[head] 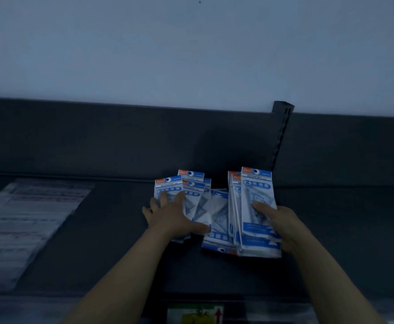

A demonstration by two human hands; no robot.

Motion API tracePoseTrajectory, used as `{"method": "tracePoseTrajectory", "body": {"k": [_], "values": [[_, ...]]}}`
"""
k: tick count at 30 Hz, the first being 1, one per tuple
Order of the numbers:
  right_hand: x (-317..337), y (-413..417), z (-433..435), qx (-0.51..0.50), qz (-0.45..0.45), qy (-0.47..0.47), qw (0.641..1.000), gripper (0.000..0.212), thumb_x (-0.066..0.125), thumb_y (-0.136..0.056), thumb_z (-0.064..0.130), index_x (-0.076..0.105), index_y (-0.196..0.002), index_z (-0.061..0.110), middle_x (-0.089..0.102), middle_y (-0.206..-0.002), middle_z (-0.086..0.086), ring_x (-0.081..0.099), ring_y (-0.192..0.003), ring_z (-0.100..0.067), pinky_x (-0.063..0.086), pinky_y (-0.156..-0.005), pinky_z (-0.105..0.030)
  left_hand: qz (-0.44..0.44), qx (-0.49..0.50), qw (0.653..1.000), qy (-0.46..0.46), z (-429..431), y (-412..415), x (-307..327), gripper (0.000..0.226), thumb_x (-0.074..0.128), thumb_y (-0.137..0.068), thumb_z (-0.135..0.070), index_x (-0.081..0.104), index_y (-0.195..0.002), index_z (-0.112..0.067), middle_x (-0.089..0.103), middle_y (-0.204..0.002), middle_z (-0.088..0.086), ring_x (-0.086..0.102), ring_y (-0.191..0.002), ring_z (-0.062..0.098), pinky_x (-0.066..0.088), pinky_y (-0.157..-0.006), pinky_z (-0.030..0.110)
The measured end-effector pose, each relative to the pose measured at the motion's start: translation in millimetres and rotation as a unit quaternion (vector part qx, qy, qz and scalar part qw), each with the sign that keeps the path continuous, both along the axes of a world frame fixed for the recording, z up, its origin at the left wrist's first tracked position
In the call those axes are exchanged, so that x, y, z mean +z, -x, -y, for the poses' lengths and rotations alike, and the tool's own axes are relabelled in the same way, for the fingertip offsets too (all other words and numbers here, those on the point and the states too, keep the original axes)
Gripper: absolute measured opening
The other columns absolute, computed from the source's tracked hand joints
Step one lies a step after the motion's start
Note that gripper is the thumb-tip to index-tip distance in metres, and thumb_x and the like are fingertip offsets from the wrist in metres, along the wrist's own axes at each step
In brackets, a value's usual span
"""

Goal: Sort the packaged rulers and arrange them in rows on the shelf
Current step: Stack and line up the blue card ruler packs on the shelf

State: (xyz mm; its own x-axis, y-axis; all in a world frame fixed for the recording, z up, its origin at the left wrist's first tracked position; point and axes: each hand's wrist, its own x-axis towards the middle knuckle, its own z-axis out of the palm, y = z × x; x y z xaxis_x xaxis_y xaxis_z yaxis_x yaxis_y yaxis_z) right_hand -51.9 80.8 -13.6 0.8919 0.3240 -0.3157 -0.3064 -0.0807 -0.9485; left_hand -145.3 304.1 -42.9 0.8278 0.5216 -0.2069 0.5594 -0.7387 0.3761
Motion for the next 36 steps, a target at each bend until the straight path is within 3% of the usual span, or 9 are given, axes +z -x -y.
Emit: {"method": "tracePoseTrajectory", "body": {"k": [5, 9, 16, 23, 27, 30, 32, 34, 36], "values": [[-10.8, -17.6, 18.5, -0.007, 0.000, 0.027, 1.000, 0.023, 0.072, -0.083, 0.025, 0.066, -0.090, 0.004, 0.071, -0.094, -0.020, 0.068, -0.084, -0.036, 0.058, -0.071, -0.045, 0.009, 0.015, 1.000, -0.009, 9.3, -7.9, -3.5, 0.130, 0.065, -0.046, -0.086, 0.001, -0.150, -0.043, -0.016, -0.160, 0.005, -0.012, -0.146, 0.037, -0.005, -0.115, 0.059], [-13.5, -18.2, -2.3, 0.021, -0.015, 0.032, 0.999, 0.031, 0.073, -0.082, 0.026, 0.063, -0.097, 0.000, 0.069, -0.091, -0.018, 0.068, -0.074, -0.030, 0.055, -0.050, -0.032, 0.025, 0.030, 0.999, -0.014, 0.1, 5.5, -3.0, 0.124, 0.066, -0.048, -0.084, 0.006, -0.149, -0.045, -0.009, -0.161, 0.005, -0.007, -0.146, 0.037, 0.003, -0.118, 0.053], [-13.3, -0.5, -74.4, 0.087, -0.035, 0.017, 0.995, 0.034, 0.074, -0.082, 0.023, 0.060, -0.105, 0.001, 0.069, -0.094, -0.019, 0.069, -0.075, -0.031, 0.057, -0.056, -0.035, 0.018, 0.065, 0.998, -0.021, -52.6, 42.6, 5.9, 0.118, 0.067, -0.062, -0.076, 0.000, -0.152, -0.040, -0.006, -0.162, -0.001, -0.008, -0.148, 0.030, 0.004, -0.118, 0.050], [-14.1, 18.2, -134.3, 0.125, -0.050, 0.004, 0.991, 0.036, 0.075, -0.081, 0.023, 0.060, -0.106, 0.001, 0.070, -0.097, -0.019, 0.070, -0.079, -0.031, 0.058, -0.061, -0.038, 0.061, 0.072, 0.995, 0.017, -119.9, 59.4, 9.3, 0.122, 0.080, -0.056, -0.065, 0.021, -0.150, -0.016, 0.030, -0.154, 0.003, 0.030, -0.140, 0.024, 0.032, -0.112, 0.041], [0.1, 14.7, -125.9, 0.152, 0.034, 0.055, 0.986, 0.031, 0.075, -0.080, 0.022, 0.067, -0.101, 0.002, 0.073, -0.086, -0.015, 0.071, -0.074, -0.028, 0.058, -0.066, -0.039, 0.078, 0.055, 0.995, 0.016, -124.4, 58.2, 14.5, 0.121, 0.076, -0.063, -0.066, 0.015, -0.152, -0.013, 0.017, -0.159, 0.006, 0.019, -0.145, 0.025, 0.027, -0.115, 0.041], [41.0, 11.5, -93.0, 0.231, 0.227, 0.151, 0.934, 0.020, 0.073, -0.082, 0.025, 0.068, -0.100, 0.017, 0.074, -0.084, 0.004, 0.070, -0.070, -0.007, 0.052, -0.059, -0.018, 0.205, 0.026, 0.975, 0.080, -103.9, 51.6, 32.7, 0.126, 0.069, -0.057, -0.074, 0.009, -0.154, -0.023, 0.009, -0.161, -0.002, 0.014, -0.146, 0.020, 0.024, -0.117, 0.043], [69.8, 12.2, -72.1, 0.279, 0.358, 0.273, 0.848, 0.024, 0.073, -0.081, 0.034, 0.062, -0.102, 0.030, 0.068, -0.093, 0.016, 0.064, -0.075, 0.005, 0.048, -0.062, -0.010, 0.299, -0.017, 0.938, 0.175, -81.6, 41.3, 48.6, 0.128, 0.073, -0.051, -0.069, 0.006, -0.153, -0.030, 0.012, -0.160, -0.007, 0.018, -0.145, 0.014, 0.027, -0.115, 0.039], [79.1, 14.7, -62.7, 0.319, 0.418, 0.372, 0.765, 0.031, 0.071, -0.081, 0.040, 0.058, -0.108, 0.035, 0.063, -0.101, 0.018, 0.059, -0.085, 0.002, 0.051, -0.074, -0.021, 0.344, -0.073, 0.910, 0.218, -59.0, 29.6, 56.7, 0.128, 0.078, -0.050, -0.062, 0.007, -0.152, -0.033, 0.022, -0.156, -0.008, 0.025, -0.140, 0.007, 0.030, -0.110, 0.030], [66.5, 20.3, -59.4, 0.343, 0.419, 0.437, 0.718, 0.039, 0.070, -0.079, 0.040, 0.054, -0.114, 0.039, 0.060, -0.105, 0.017, 0.059, -0.091, -0.005, 0.052, -0.078, -0.030, 0.322, -0.126, 0.913, 0.219, -38.8, 19.3, 55.8, 0.122, 0.084, -0.056, -0.050, 0.010, -0.152, -0.034, 0.034, -0.145, -0.012, 0.033, -0.132, 0.001, 0.032, -0.101, 0.023]]}}
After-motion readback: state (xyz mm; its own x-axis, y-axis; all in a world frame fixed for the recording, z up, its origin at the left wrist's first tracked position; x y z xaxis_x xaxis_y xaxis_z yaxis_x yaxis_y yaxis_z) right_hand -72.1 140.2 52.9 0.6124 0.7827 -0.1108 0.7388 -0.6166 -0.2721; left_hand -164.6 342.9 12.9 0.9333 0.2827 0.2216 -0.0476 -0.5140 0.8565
